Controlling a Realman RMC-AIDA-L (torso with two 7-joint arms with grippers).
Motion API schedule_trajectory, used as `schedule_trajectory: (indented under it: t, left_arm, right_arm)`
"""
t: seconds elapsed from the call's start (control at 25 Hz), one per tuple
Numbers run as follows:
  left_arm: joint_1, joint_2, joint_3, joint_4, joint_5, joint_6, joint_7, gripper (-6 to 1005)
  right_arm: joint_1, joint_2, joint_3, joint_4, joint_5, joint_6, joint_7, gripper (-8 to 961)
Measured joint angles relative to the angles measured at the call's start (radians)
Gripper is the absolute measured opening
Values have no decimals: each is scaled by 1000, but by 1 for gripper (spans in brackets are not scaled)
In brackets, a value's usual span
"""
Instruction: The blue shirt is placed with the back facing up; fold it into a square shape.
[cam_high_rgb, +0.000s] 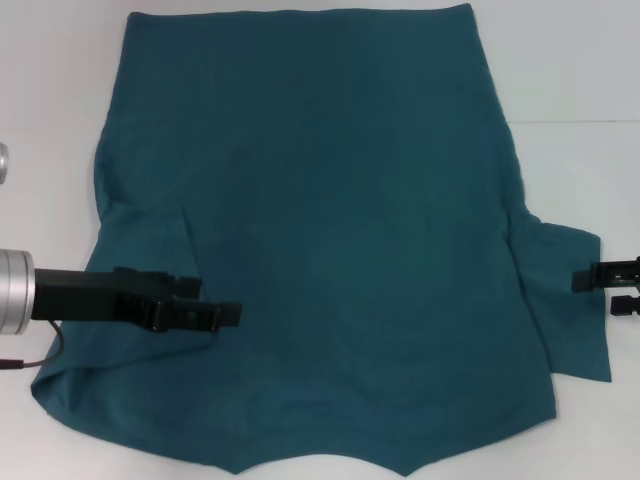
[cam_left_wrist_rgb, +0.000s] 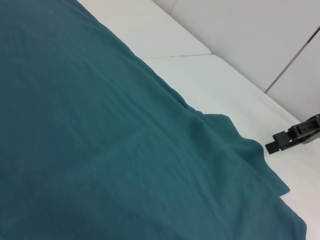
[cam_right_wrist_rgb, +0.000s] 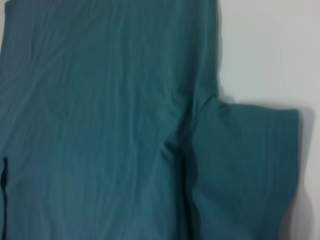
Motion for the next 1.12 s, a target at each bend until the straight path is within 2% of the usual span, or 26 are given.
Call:
schedule_trajectory:
  t: [0.68, 1.12]
  left_arm:
    - [2, 0, 0, -2, 0, -16, -1, 918]
    - [3, 0, 0, -4, 0, -36, -5, 918]
  right_arm:
    - [9, 7, -31, -2, -1, 52, -29, 847]
    - [21, 24, -31, 6, 2, 82, -27, 845]
